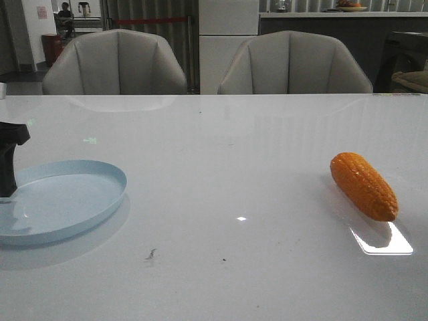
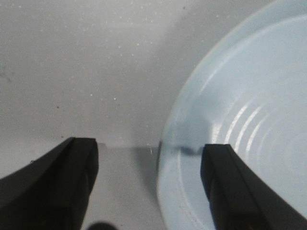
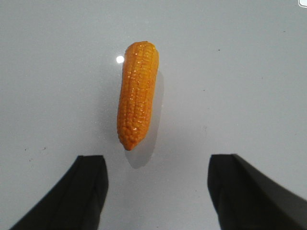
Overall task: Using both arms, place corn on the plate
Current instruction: 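Lower the left gripper onto the rim of the pale blue plate, then grip the plate rim and drag it toward the table center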
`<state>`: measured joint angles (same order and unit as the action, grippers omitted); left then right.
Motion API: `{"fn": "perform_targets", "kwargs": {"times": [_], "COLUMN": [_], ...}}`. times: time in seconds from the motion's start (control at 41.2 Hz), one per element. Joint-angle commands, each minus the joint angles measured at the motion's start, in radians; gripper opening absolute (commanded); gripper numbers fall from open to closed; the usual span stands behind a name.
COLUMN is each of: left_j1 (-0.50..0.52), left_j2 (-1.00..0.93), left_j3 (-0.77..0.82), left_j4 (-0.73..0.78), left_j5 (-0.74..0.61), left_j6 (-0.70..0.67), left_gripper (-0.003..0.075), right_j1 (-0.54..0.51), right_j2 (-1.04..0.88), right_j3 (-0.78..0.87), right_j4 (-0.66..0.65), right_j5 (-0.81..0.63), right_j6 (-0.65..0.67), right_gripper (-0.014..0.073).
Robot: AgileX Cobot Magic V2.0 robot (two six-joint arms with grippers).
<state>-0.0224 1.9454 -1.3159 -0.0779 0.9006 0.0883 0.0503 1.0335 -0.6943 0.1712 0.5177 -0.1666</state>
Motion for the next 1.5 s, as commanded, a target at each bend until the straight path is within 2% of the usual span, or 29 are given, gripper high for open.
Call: {"fn": "perform_targets", "kwargs": {"times": [0.0,0.291,0.412,0.509,0.703,1.14,1.48], "left_j1": [0.001,0.001,0.001,0.001,0.001,0.001,-0.003], "left_j2": [-0.050,-0.042,-0.029,-0.021,-0.015,-0.015,-0.015], "left_j3": [-0.026,-0.026,-0.026,-0.026,-0.026,-0.053,-0.290], "left_j4": [-0.010,-0.010,-0.014,-0.014,-0.014,-0.014,-0.082], "left_j5": [-0.018,-0.018,-0.007,0.008,0.018,0.044,0.186], "left_j6": [-0.008,-0.008,-0.008,-0.008,-0.008,-0.008,-0.008], "left_gripper": [0.0507,0.0487,0.0371,0.0250,0.0089,0.0089,0.0089], "right_j1": [-0.001,-0.001,-0.001,-0.001,-0.001,-0.001,-0.001], "right_j2": [-0.012,-0.012,-0.012,-0.012,-0.012,-0.012,-0.012], "right_j3": [-0.034,-0.034,-0.034,-0.034,-0.034,-0.034,-0.034], "right_j4": [0.012,0.012,0.012,0.012,0.012,0.012,0.012], "right_j5": [-0.054,-0.054,-0.054,-0.054,-0.053,-0.053,-0.053], "right_j6": [-0.004,-0.004,-0.004,-0.004,-0.004,-0.004,-0.004], "right_gripper": [0.0551,0.0551,0.0551,0.0551,0.0551,0.0551,0.0551]}}
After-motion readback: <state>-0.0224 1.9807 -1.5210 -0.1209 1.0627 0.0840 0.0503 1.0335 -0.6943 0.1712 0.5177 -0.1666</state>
